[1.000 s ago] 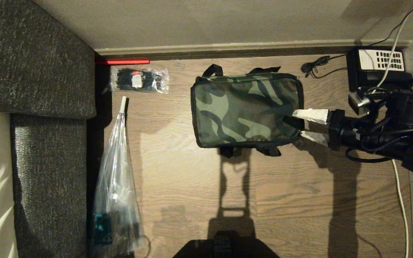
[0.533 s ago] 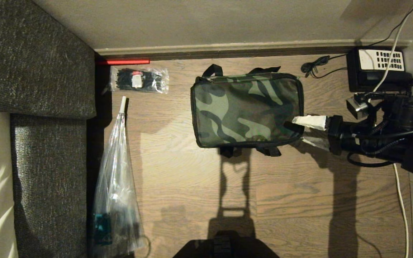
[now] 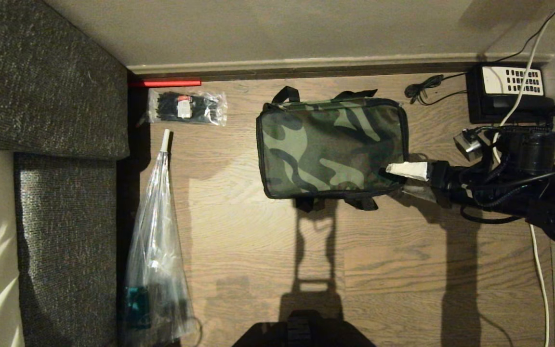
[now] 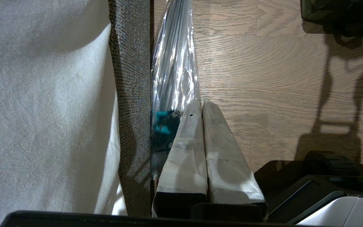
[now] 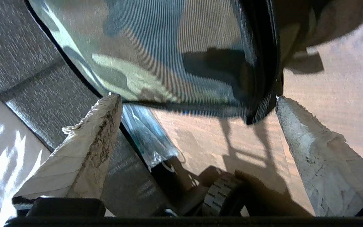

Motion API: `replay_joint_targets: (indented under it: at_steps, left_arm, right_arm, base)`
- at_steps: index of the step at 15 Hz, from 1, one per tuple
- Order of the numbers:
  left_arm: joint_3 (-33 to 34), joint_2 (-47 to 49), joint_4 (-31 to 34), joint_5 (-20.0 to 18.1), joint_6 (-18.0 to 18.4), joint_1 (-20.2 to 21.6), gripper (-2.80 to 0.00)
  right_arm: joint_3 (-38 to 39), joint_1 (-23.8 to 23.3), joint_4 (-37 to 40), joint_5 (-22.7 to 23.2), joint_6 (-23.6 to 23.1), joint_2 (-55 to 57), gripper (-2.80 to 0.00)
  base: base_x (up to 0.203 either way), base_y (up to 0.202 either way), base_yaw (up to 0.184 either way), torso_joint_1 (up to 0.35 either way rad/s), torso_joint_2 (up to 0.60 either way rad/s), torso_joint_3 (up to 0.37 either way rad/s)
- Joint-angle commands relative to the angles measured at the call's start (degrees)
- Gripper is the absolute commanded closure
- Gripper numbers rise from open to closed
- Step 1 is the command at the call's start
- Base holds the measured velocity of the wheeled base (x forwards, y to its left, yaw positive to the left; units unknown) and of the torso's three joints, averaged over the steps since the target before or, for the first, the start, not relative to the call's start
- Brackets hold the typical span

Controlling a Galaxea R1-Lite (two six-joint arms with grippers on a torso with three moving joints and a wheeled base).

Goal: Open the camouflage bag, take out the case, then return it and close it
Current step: Open the top of the storage box

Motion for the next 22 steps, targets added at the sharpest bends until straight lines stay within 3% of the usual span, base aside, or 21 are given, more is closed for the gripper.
replay_joint_targets:
  at_steps: [1,4,7,8,14,15,22]
  left_arm:
    - [0.0,0.0,0.0,0.0,0.0,0.0,0.00]
    - [0.0,0.0,0.0,0.0,0.0,0.0,0.00]
    - [0.0,0.0,0.0,0.0,0.0,0.1,0.00]
    - [0.0,0.0,0.0,0.0,0.0,0.0,0.00]
    - [0.0,0.0,0.0,0.0,0.0,0.1,0.00]
    - [0.0,0.0,0.0,0.0,0.0,0.0,0.00]
    - [0.0,0.0,0.0,0.0,0.0,0.0,0.00]
  right_arm:
    - [-2.4,0.2,-2.0,0.3,0.4,2.6,-2.80]
    - [-4.6,0.7,-3.5,0.3,2.8,3.5,-2.80]
    - [-7.8,1.0,-3.6,0.5,14.8,2.6,-2.80]
    - [-8.4,1.3,-3.6,0.6,16.1,2.0,-2.80]
    - [-6.3,1.5,-3.8,0.5,15.5,0.1,-2.80]
    - [-6.2,1.5,-4.1,0.6,15.2,0.1,0.00]
    - [-5.3,1.5,-4.5,0.6,13.6,-0.7,0.00]
  base:
    - [0.000,0.000,0.000,0.000,0.00,0.000]
    - [0.000,0.000,0.000,0.000,0.00,0.000]
    - [0.000,0.000,0.000,0.000,0.00,0.000]
    - [0.000,0.000,0.000,0.000,0.00,0.000]
    - [0.000,0.000,0.000,0.000,0.00,0.000]
    - [0.000,0.000,0.000,0.000,0.00,0.000]
    - [0.000,0.000,0.000,0.000,0.00,0.000]
